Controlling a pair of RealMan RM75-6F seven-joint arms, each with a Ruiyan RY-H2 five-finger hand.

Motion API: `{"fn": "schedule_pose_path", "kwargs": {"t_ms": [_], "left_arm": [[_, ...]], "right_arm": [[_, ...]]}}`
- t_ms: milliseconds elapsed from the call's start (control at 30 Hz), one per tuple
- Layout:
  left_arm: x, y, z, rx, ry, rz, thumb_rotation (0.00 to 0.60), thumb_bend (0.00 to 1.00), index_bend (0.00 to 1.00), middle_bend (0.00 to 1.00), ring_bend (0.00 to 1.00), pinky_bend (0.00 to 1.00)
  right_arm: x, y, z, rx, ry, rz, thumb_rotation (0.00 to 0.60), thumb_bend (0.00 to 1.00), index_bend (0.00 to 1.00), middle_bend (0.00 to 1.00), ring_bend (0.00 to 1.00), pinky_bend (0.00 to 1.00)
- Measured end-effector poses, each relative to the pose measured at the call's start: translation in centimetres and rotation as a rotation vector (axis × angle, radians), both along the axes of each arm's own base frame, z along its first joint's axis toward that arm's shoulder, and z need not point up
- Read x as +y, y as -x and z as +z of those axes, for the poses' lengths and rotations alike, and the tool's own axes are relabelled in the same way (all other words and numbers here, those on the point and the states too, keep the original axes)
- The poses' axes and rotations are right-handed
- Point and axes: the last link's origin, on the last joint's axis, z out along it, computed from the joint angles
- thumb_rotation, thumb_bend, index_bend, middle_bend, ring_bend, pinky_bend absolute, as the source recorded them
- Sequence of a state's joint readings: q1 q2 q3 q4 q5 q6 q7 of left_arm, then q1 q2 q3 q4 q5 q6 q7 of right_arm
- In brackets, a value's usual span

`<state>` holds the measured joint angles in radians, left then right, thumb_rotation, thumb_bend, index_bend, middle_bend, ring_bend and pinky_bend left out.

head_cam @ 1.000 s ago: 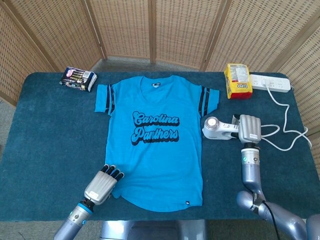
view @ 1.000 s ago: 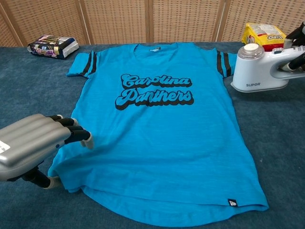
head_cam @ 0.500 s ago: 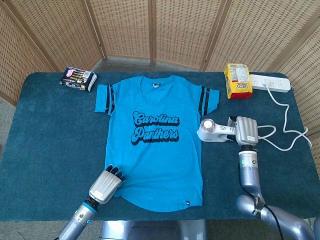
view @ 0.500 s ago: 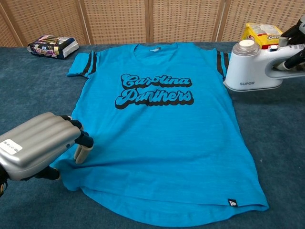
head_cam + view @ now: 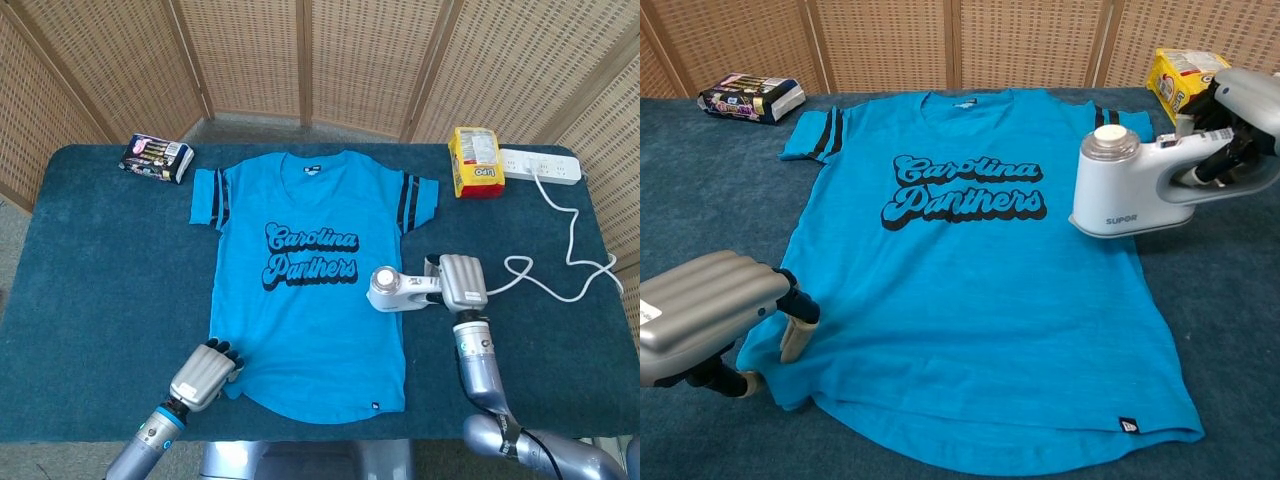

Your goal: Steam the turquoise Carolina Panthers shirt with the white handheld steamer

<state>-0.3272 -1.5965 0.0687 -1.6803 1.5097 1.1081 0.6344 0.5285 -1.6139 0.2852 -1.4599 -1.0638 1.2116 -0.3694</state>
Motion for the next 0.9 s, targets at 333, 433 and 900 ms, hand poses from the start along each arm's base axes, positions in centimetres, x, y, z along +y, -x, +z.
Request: {"fn": "schedule_pose_path", "kwargs": {"t_ms": [333, 433, 900], "left_arm": [[0.3, -0.4, 0.0, -0.005, 0.02, 0.021, 0.6, 0.31, 0.63, 0.56, 0.39, 0.39], [0.2, -0.5, -0.1, -0.002, 0.024, 0.026, 0.597, 0.31, 0.63, 0.56, 0.39, 0.39], [0.5, -0.6, -0.4, -0.006, 0.032, 0.036, 0.598, 0.31, 0.63, 0.56, 0.39, 0.39]], "right_arm": [[0.7, -0.8, -2.0, 0.026, -0.032, 0.031, 0.6, 0.32, 0.72, 0.74, 0.78, 0.74], [0.9, -1.1, -2.6, 0.029, -0.037, 0.043, 0.6, 0.32, 0.72, 0.74, 0.78, 0.74], [2.2, -3.3, -5.8, 0.021, -0.091, 0.097, 0.6, 0.31, 0.72, 0.74, 0.78, 0.74]]}}
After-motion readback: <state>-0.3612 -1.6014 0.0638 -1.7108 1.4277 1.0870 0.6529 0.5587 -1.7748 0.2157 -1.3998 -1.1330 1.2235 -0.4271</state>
